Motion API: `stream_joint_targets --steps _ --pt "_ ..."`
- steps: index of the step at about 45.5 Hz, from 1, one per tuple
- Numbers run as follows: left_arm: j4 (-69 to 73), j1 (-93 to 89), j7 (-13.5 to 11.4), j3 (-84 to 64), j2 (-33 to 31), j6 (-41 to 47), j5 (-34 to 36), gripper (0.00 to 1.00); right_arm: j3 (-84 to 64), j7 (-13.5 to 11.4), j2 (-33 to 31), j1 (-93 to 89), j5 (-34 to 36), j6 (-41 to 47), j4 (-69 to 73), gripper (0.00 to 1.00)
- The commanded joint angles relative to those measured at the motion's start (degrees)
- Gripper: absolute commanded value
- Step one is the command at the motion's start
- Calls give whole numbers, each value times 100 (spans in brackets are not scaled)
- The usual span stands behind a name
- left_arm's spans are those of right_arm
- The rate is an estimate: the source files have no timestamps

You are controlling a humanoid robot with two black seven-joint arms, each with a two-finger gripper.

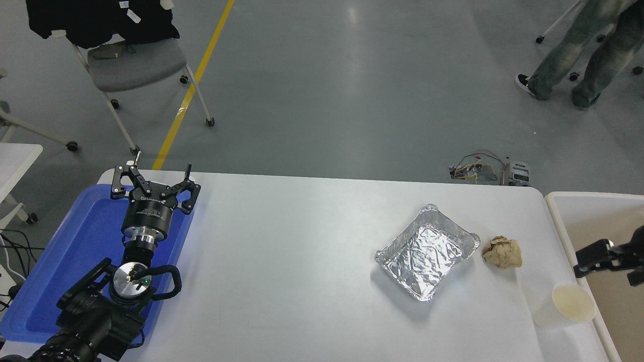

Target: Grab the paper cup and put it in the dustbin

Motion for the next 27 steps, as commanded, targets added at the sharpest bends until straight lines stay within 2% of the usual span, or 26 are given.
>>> stream_joint_targets --steps 1,27 --pt "0 0 0 0 0 0 0 100 64 8 114 -543 8 -398 -209 99" --pt "0 0 0 0 -9 0 0 100 459 8 360 -1334 8 -934 -411 98"
